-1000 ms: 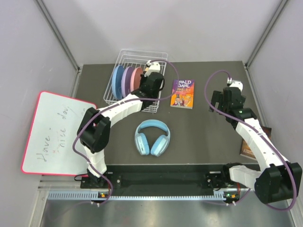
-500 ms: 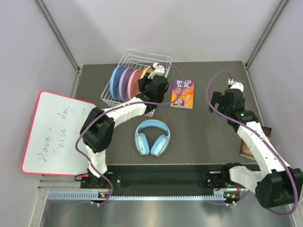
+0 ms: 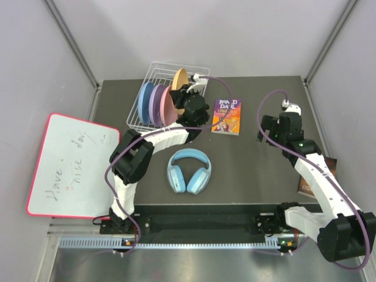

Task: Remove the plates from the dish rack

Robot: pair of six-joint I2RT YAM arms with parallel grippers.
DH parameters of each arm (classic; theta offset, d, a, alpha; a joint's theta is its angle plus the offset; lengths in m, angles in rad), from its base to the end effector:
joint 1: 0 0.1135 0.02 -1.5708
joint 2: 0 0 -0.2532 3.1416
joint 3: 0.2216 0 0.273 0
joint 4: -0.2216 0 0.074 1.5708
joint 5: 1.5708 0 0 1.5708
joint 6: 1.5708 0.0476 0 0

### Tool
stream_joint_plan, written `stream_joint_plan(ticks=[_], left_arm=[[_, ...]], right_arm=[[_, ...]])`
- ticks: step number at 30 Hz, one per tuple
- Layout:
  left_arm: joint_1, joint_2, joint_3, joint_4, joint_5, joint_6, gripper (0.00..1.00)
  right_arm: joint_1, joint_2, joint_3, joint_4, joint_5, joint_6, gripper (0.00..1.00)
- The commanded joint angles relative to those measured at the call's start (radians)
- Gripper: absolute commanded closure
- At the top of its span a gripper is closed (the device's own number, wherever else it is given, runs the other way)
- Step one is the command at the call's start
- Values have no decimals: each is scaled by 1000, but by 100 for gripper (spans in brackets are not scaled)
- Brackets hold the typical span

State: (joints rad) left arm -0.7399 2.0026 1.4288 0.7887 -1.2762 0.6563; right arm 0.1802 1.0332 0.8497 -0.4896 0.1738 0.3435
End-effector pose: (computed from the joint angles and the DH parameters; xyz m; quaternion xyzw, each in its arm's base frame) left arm 0.3764 -0.2819 0.2680 -0.0316 0.6841 0.3471 0.6407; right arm 0.2550 0.0381 0.2660 0.1107 0.8915 0.0364 0.4378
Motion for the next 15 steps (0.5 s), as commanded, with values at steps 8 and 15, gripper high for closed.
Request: stream_joint_plan(ticks=[8, 15], left_arm=[[0, -187, 183, -543, 101, -454, 100], [-3, -304, 208, -945, 372, -774, 100]], right_arm=[[1, -61, -14, 108, -129, 26, 0], [1, -55, -50, 357, -347, 118, 0]])
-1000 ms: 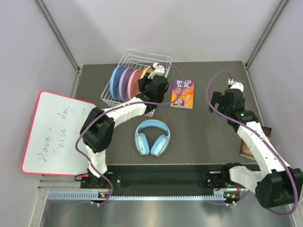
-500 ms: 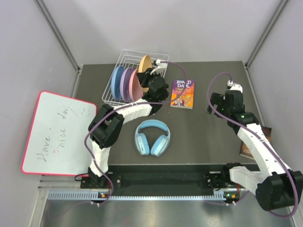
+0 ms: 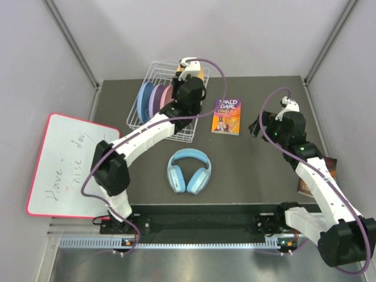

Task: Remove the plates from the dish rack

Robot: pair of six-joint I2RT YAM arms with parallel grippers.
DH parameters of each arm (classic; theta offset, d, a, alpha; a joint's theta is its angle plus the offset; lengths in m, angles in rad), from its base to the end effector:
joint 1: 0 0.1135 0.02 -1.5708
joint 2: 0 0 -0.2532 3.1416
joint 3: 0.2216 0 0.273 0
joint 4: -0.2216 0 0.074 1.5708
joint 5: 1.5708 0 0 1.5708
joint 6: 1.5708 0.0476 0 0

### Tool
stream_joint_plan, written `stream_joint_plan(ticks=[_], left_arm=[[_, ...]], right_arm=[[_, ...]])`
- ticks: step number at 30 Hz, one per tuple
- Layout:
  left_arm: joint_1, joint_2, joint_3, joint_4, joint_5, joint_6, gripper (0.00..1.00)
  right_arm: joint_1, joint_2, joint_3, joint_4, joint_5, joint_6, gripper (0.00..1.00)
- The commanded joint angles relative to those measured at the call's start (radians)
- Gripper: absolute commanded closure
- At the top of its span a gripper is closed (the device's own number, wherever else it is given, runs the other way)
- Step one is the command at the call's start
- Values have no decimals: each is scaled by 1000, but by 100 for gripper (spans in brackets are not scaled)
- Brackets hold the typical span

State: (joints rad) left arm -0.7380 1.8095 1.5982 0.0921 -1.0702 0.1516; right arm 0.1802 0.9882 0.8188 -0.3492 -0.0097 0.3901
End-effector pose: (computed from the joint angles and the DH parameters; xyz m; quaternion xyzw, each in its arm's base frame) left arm 0.3603 -0.2712 0.3508 -0.0287 0.7264 0.2001 0.6568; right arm 0.2547 0.0469 0.2789 0.0882 0.8603 0.1453 0.4807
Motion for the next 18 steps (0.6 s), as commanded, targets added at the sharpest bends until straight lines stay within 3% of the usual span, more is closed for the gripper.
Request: stream_joint_plan(ticks=[1, 5, 9, 18], left_arm=[[-3, -125, 23, -290, 199, -293, 100], [-3, -200, -53, -328, 407, -430, 100], [-3, -234, -121, -325, 527, -512, 100], [-3, -272, -231, -227, 693, -596, 100]], right_arm=[[2, -2, -23, 248, -186, 99, 1], [15, 53, -18, 341, -243, 133, 2], [42, 121, -6, 417, -254, 153, 2], [105, 268, 31, 469, -248, 158, 7]])
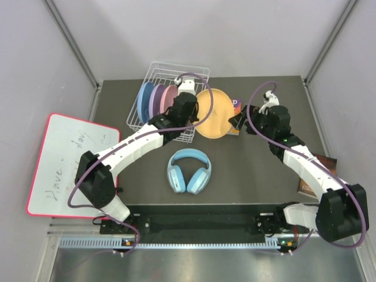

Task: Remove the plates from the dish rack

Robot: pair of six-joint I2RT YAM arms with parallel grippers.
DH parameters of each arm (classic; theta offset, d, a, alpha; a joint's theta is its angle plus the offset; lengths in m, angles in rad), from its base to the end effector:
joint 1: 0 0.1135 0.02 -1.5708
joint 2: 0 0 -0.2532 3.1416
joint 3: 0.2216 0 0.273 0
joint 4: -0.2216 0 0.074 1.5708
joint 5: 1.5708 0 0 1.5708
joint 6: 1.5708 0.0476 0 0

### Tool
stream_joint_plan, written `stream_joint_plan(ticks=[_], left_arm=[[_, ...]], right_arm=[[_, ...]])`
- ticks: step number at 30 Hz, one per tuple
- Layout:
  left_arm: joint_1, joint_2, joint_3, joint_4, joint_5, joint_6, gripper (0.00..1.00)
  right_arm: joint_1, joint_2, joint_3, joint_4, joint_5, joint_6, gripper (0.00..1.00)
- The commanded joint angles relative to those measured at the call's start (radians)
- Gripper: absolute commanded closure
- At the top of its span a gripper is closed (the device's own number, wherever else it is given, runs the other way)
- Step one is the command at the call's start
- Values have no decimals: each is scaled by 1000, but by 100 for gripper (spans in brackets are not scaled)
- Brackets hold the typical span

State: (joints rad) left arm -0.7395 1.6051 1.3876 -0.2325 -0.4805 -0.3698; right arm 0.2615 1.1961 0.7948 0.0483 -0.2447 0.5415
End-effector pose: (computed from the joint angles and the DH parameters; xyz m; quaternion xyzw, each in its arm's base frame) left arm 0.3150 -0.2576 0.3171 0.0269 0.8319 -0.1006 0.5450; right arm 0.2952 0.0909 0.2588 0.0445 0.8159 0.3140 0.4834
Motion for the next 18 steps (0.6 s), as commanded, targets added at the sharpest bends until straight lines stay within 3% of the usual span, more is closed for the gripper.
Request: stream_joint_plan(ticks=[1, 9, 10, 12, 15, 16, 18], left_arm=[[-1, -71, -35, 107, 117, -78, 100], [-1, -143, -97, 167, 149, -83, 100], [-1, -154, -102, 171, 154, -84, 100], [-1, -162, -120, 188, 172, -90, 100], [0, -169, -148, 220, 200, -101, 100], [0, -163, -151, 223, 204, -104, 100], [0, -159, -157, 223, 215, -107, 100]], right_arm=[[25, 74, 58, 68, -10, 2, 8], [27, 138, 61, 59, 51, -20, 15], [28, 143, 60, 62, 47, -21, 25], [27, 151, 50, 90, 29, -25, 34], [25, 160, 32, 149, -34, -23, 70], [27, 160, 26, 168, -72, -14, 96], [25, 161, 14, 212, -105, -5, 100]])
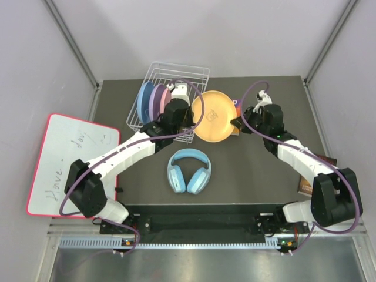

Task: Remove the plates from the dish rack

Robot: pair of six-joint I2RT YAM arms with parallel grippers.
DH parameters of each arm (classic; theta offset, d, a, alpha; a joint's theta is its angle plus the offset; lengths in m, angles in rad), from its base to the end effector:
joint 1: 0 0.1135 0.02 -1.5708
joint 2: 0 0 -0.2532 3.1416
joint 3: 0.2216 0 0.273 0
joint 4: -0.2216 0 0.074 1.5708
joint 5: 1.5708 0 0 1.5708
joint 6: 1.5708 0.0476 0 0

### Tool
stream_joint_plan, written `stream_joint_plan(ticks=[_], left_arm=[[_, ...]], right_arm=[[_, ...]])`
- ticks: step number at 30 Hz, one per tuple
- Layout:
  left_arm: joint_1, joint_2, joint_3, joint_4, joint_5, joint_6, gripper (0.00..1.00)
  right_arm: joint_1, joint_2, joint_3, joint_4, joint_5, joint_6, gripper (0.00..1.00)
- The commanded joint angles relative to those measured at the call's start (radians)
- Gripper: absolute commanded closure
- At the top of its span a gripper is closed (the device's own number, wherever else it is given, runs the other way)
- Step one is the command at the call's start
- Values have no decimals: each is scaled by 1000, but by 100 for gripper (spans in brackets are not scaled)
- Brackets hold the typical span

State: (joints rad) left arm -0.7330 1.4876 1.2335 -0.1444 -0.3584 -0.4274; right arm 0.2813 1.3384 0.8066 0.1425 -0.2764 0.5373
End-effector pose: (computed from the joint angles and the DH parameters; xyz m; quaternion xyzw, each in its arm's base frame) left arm 0.2944 -0.2426 0.3109 0.0273 0.8252 -0.1742 0.5366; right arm 0.3158 0.1048 0.2311 0.0289 0.8257 0.3245 0.4606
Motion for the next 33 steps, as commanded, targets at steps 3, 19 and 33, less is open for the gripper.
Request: stream_joint_plan(ticks=[3, 19, 33], left_arm=[[-6, -35, -17, 135, 98, -48, 100], [-5, -69, -34, 105, -151, 151, 1], [194, -66, -101, 189, -185, 263, 1]], right_arm=[[1, 10, -9, 152, -115, 15, 100], [-399, -326, -79, -325, 166, -49, 100], [-553, -108, -107, -330, 135, -111, 100]])
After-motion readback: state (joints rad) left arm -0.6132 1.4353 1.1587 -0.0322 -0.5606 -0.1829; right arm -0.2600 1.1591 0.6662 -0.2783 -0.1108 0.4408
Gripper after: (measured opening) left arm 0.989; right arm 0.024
